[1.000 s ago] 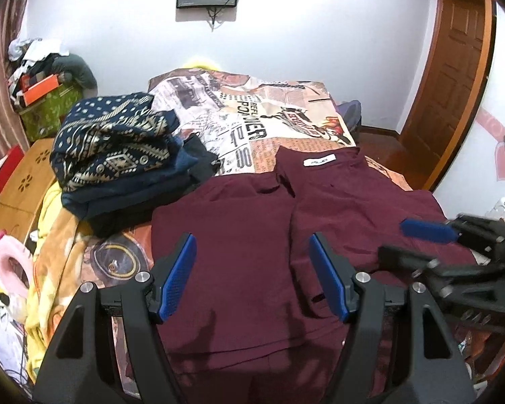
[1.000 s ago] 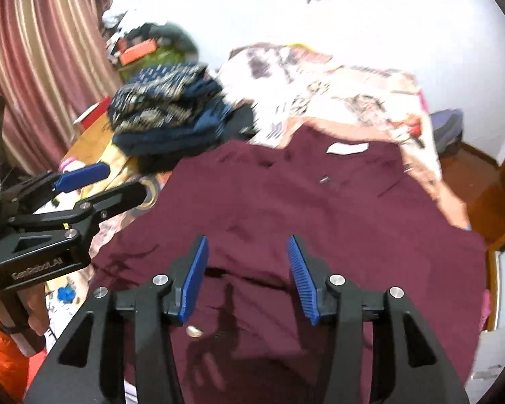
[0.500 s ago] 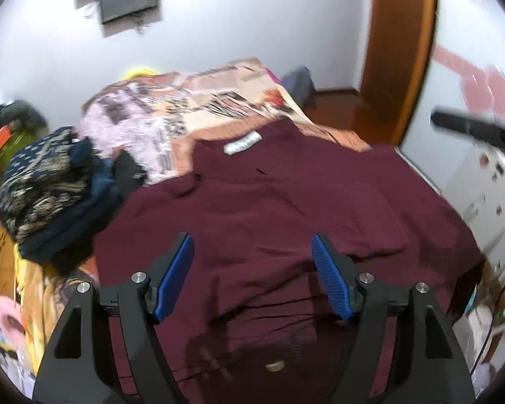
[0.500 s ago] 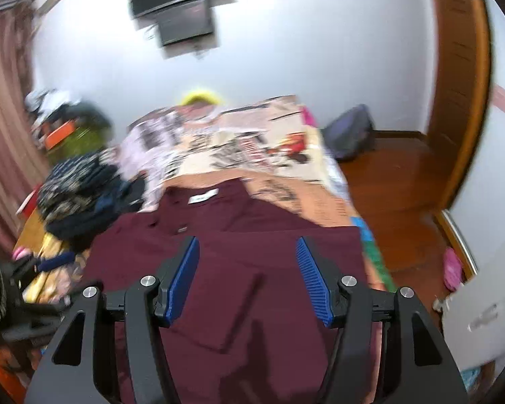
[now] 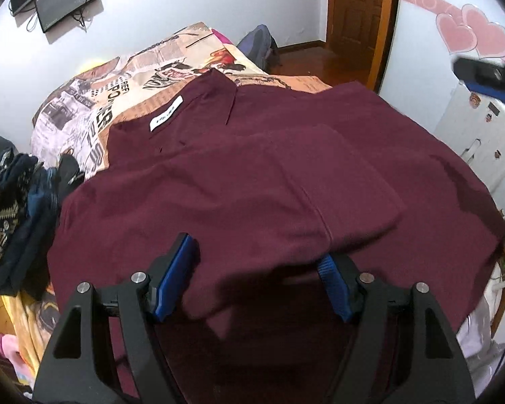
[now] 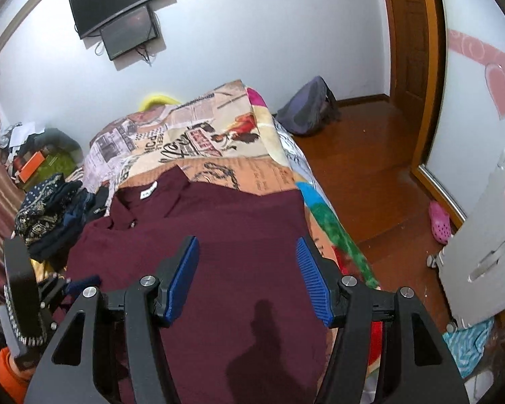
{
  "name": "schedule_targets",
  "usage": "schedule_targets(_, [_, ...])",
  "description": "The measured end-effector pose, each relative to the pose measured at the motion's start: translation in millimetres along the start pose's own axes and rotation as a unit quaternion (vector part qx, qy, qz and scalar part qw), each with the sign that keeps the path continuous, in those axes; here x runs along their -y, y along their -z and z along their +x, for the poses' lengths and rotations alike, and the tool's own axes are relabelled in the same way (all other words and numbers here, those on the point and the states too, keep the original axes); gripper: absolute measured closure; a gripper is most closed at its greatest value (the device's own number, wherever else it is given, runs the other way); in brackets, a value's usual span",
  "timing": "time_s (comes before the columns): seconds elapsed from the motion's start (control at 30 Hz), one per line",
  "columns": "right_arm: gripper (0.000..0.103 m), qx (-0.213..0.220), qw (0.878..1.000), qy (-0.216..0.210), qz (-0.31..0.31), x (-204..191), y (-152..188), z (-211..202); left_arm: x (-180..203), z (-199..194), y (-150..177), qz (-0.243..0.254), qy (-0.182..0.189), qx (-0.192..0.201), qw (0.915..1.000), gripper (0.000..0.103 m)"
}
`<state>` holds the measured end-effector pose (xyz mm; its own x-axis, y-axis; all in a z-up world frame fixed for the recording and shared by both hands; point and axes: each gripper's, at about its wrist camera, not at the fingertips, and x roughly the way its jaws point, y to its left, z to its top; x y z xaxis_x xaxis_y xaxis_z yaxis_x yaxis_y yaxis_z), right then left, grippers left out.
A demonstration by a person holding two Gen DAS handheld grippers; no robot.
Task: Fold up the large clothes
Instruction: 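Grasp the shirt's other side edge with the left gripper and lift it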
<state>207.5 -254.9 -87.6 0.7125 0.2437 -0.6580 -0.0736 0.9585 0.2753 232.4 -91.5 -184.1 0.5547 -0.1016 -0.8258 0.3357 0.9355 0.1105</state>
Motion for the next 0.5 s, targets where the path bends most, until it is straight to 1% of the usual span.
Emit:
schedule_targets(0.03, [0.047, -0.002, 1.0, 0.001, 0.001, 3, 2, 0, -1, 2, -3, -0.002, 0.0, 0.001, 1.0, 0.031])
schedule_targets(0.1, [0.047, -0.005, 1.0, 0.004, 0.003, 5, 3, 2, -5, 6, -11, -0.013, -0.001, 0.006, 0.9999, 0.038])
schedule_targets(0.17, [0.047, -0.008, 1.0, 0.006, 0.003, 8, 5, 2, -11, 7, -19, -0.026, -0.001, 0.012, 0.9996, 0.054])
schedule_targets(0.2, [0.047, -0.008, 1.0, 0.009, 0.003, 9, 5, 2, -15, 5, -23, -0.033, 0.001, 0.018, 0.9993, 0.059])
schedule_targets(0.27, [0.047, -0.011, 1.0, 0.014, 0.002, 12, 5, 4, -26, 0, -30, -0.048, 0.006, 0.032, 0.9983, 0.08])
schedule_targets(0.37, [0.047, -0.015, 1.0, 0.02, -0.001, 13, 5, 6, -46, -19, -37, -0.071, -0.007, 0.066, 0.9953, 0.091])
schedule_targets(0.4, [0.047, -0.015, 1.0, 0.022, -0.002, 13, 5, 7, -54, -25, -38, -0.079, -0.012, 0.077, 0.9938, 0.091])
schedule_targets(0.5, [0.047, -0.017, 0.999, 0.026, -0.009, 11, 5, 9, -91, -55, -36, -0.123, -0.023, 0.115, 0.9854, 0.094])
